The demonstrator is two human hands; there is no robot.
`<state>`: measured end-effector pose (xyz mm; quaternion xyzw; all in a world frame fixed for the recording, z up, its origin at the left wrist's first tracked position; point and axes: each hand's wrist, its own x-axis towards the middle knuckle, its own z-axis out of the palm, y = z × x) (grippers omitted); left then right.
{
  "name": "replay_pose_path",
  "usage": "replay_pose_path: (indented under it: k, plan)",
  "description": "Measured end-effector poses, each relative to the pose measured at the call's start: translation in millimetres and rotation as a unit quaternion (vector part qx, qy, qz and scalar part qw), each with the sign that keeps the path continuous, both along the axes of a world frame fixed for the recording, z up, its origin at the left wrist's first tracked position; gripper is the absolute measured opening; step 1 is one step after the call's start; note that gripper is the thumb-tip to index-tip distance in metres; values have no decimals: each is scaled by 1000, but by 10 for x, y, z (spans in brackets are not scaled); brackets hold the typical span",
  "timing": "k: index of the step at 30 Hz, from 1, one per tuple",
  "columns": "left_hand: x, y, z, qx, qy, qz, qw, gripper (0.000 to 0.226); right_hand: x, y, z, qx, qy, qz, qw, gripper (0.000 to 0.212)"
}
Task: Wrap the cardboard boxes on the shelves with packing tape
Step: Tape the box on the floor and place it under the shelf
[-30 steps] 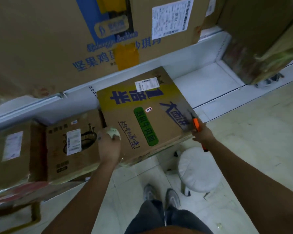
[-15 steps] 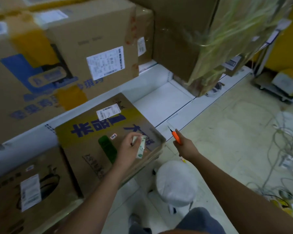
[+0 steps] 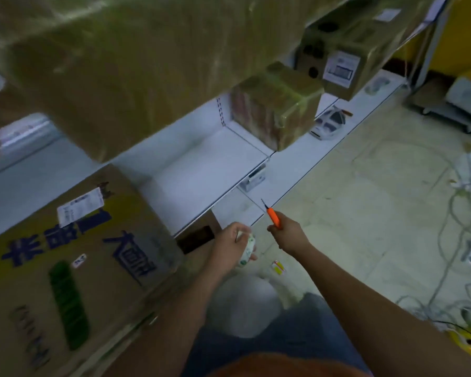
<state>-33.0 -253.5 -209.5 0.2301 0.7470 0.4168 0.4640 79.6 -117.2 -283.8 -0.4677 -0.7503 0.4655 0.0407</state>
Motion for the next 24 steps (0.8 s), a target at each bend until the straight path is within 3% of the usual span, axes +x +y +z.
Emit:
replay_pose_path:
  k: [7, 11, 14, 17, 18, 21, 24]
  plan:
    - [-293, 472, -1918, -149, 198, 55, 967, 16, -386, 428, -1640, -25, -16, 3, 1000, 28]
    - [-701, 458, -3174, -205, 333, 107, 914, 15, -1019, 313, -2895, -45, -8, 19, 999, 43]
    - [-970, 308, -4084, -226, 350, 147, 897, 12, -1482, 174, -3707, -37, -18, 44, 998, 47]
    - [-1267, 205, -4672, -211, 383, 204, 876, 12, -1920, 108, -4189, -15, 13, 34, 999, 65]
    - [-1361, 198, -4786, -196, 394, 210, 873, 13, -2053, 108, -4299, -8, 11, 49, 999, 63]
    - [-1542, 163, -5028, -207, 378, 220, 875, 15, -2294, 96, -4566, -9, -32, 75, 997, 21]
    - [-1467, 0, -5232, -231, 296, 245, 894, 19, -2187, 17, -4673, -27, -37, 76, 996, 27]
